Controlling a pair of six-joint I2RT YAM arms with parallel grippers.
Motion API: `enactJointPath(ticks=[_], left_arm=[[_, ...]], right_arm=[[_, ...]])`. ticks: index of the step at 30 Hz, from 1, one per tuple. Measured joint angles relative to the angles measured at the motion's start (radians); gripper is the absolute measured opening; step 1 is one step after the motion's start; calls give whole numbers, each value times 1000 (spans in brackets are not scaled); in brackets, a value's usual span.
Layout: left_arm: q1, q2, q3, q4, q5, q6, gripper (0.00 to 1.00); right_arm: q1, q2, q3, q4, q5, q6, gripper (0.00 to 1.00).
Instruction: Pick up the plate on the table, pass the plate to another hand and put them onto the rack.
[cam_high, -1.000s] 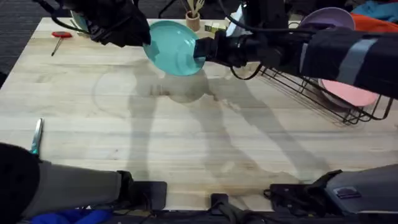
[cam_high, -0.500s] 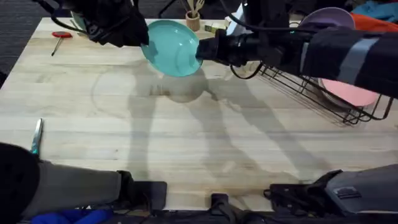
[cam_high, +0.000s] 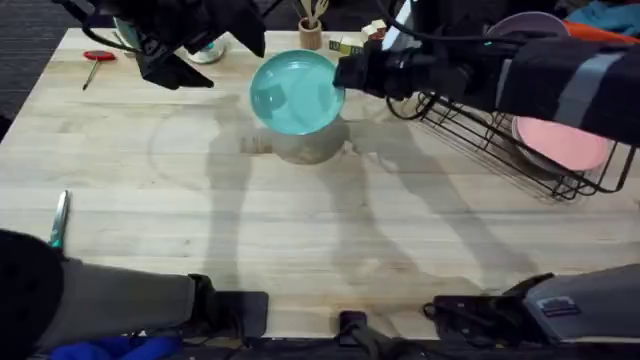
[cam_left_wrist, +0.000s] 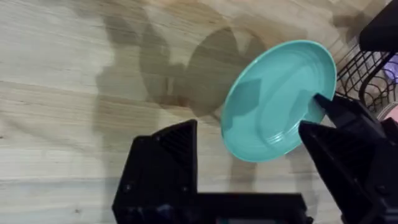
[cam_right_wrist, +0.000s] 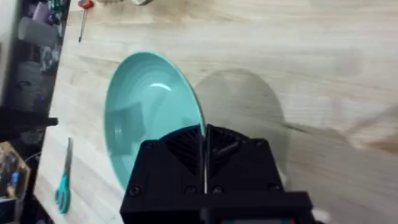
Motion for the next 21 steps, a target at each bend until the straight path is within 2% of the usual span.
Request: enactJointPath(ticks=[8, 14, 21], left_arm=[[3, 0, 0, -15, 1, 0, 994], [36, -8, 0, -22, 1, 0, 993], [77, -92, 0, -23, 1, 0, 993]], right_arm=[[-34, -28, 0, -5, 1, -130, 30], [-78, -151, 0, -12, 31, -256, 30], [-172, -279, 0, -39, 93, -374, 30]])
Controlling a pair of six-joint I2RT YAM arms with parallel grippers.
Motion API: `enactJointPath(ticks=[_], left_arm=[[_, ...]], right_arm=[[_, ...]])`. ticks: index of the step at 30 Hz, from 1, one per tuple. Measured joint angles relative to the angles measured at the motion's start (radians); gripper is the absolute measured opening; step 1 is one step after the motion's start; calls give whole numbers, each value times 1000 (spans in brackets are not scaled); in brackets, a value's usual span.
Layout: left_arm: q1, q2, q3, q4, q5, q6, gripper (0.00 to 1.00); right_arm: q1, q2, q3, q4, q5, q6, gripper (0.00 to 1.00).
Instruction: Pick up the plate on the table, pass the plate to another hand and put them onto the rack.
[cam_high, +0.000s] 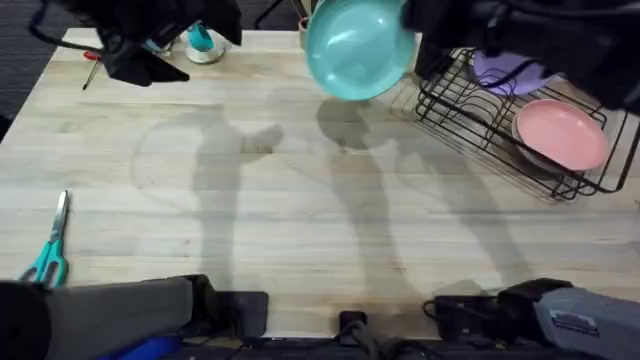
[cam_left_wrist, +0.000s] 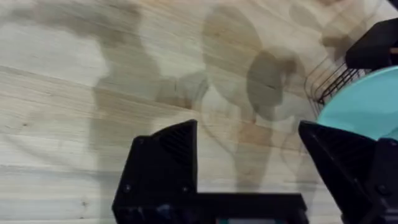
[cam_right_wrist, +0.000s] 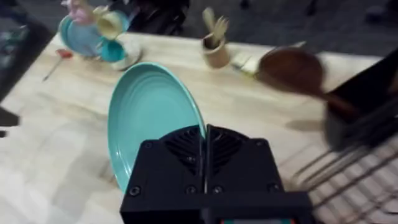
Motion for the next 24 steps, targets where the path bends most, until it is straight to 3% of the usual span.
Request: enactJointPath(ticks=[12, 24], left_arm=[[3, -21, 0, -7, 0, 0, 993], [3, -21, 0, 0, 0, 0, 993]], right_arm=[[-228, -214, 0, -5, 20, -198, 28], [-461, -261, 0, -3, 21, -312, 28]])
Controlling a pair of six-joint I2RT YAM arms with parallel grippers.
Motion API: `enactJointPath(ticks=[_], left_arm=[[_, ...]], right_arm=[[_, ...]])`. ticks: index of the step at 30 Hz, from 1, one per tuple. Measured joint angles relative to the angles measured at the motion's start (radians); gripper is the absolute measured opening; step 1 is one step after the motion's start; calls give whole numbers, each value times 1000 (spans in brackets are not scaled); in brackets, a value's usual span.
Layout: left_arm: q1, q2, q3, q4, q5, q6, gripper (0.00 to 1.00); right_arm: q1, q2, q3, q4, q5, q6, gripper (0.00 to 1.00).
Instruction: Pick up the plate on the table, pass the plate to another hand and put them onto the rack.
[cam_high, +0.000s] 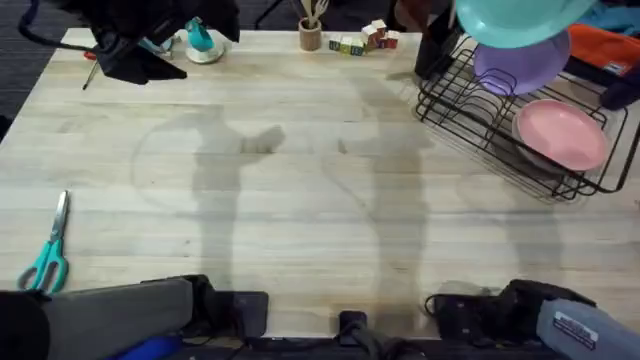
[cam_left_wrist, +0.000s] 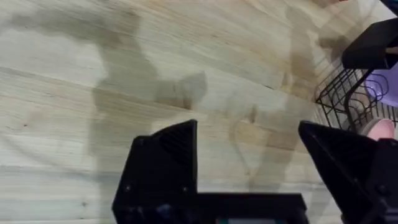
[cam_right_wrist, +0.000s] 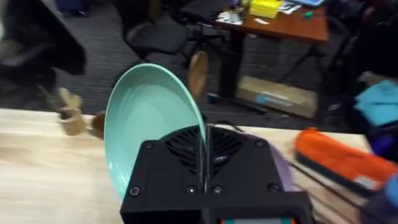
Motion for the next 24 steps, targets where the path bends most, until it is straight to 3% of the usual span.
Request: enactJointPath(ticks=[12, 24], left_arm=[[0, 0, 0, 27, 0, 0, 993], [0, 0, 0, 27, 0, -1, 993]], right_arm=[[-115, 15, 0, 5, 0, -371, 28], [-124, 175, 0, 63, 0, -809, 29]])
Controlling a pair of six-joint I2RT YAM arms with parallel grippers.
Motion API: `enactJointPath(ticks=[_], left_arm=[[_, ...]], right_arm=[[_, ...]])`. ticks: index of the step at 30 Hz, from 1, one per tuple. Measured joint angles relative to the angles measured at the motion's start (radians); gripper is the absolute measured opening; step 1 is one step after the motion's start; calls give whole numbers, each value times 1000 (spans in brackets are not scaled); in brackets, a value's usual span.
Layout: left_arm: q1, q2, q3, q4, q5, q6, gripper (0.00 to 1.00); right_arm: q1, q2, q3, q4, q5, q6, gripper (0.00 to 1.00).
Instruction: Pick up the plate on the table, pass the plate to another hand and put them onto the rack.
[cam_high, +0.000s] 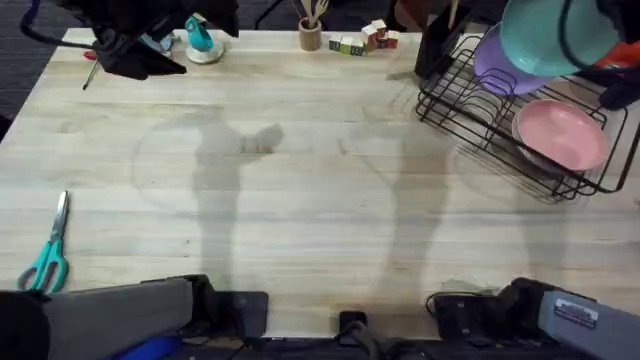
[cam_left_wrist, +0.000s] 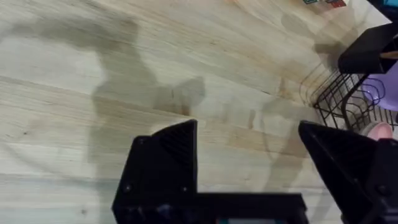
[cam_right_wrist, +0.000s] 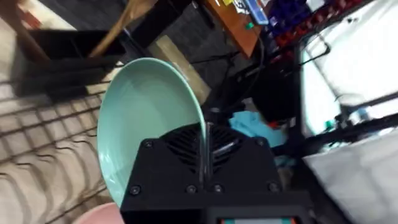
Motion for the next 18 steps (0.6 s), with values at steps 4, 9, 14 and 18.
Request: enactJointPath(ticks=[4, 9, 14, 18], left_arm=[[0, 0, 0, 0, 0, 0, 993], [0, 0, 0, 0, 0, 0, 993], [0, 0, 0, 0, 0, 0, 993], [0, 0, 0, 0, 0, 0, 993]], right_arm=[[0, 69, 0, 76, 12, -84, 29], [0, 145, 0, 106, 27, -185, 29], [0, 218, 0, 108, 34, -315, 29], [0, 261, 0, 143, 37, -374, 29]])
